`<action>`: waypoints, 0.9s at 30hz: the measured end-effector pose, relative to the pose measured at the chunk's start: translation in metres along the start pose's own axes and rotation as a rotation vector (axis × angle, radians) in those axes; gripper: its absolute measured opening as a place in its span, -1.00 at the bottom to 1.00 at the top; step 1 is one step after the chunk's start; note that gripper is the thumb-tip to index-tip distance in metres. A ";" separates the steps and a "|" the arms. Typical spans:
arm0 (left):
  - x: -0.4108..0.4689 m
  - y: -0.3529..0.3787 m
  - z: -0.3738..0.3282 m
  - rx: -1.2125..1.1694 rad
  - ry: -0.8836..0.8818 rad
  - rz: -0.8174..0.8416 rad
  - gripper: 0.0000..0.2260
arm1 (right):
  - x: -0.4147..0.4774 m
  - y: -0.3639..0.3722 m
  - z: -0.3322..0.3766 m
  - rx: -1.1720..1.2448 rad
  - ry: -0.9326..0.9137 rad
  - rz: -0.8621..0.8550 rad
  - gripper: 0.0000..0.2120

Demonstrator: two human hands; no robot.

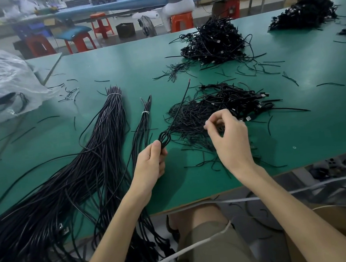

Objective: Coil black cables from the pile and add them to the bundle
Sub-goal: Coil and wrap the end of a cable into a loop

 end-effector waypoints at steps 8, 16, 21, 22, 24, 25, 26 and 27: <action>0.000 0.003 -0.002 -0.008 0.010 -0.015 -0.66 | -0.019 0.022 0.022 0.395 0.231 0.237 -0.89; -0.007 0.007 -0.007 0.039 0.087 0.044 -0.65 | -0.042 0.059 0.029 0.505 0.529 0.349 -0.80; -0.009 0.006 -0.008 0.002 0.069 0.053 -0.64 | -0.045 0.060 0.030 0.553 0.596 0.372 -0.81; -0.008 0.005 -0.007 -0.009 0.064 0.048 -0.64 | -0.045 0.059 0.030 0.586 0.634 0.381 -0.80; -0.008 0.004 -0.007 -0.021 0.057 0.045 -0.63 | -0.045 0.058 0.029 0.646 0.714 0.400 -0.77; -0.008 0.005 -0.006 -0.024 0.054 0.047 -0.63 | -0.046 0.058 0.029 0.668 0.751 0.409 -0.76; -0.008 0.005 -0.006 -0.025 0.051 0.050 -0.63 | -0.046 0.058 0.028 0.688 0.782 0.418 -0.75; -0.008 0.005 -0.005 -0.021 0.048 0.050 -0.62 | -0.046 0.058 0.027 0.703 0.805 0.428 -0.75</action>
Point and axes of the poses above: each hand's wrist, its own x-axis towards the middle knuckle, its own y-axis out of the palm, z = x × y, the point moved 4 cm from there along x, towards the middle knuckle, and after that the axes turned 11 degrees about -z, right-handed, at the moved point
